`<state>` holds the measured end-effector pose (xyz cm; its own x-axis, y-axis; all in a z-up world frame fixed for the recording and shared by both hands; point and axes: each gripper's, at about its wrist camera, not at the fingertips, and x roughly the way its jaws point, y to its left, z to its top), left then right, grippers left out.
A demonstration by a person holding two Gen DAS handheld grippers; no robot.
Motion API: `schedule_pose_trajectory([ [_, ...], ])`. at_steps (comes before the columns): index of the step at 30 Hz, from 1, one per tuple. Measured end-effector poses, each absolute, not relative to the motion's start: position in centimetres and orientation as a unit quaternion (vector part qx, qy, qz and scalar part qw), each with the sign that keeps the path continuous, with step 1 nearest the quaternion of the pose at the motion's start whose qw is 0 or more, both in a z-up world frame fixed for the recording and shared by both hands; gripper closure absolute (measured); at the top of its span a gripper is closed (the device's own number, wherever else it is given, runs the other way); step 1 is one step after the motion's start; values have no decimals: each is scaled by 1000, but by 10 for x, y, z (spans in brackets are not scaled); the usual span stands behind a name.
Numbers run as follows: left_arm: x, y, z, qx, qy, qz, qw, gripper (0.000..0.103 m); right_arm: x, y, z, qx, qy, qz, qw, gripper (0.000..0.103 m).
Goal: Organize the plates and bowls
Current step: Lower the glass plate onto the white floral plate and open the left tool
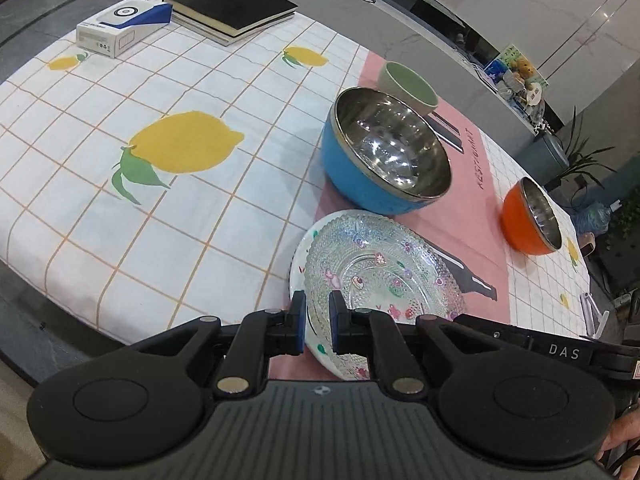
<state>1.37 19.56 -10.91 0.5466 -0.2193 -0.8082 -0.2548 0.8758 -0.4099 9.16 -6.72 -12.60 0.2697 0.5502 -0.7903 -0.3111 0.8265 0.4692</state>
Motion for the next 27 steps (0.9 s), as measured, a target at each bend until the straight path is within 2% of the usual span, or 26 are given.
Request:
schedule_pose_trajectory([
  [27,32,181,-121,-167,509,18,844,90,96,-47,-133,48,531,249,809,97],
])
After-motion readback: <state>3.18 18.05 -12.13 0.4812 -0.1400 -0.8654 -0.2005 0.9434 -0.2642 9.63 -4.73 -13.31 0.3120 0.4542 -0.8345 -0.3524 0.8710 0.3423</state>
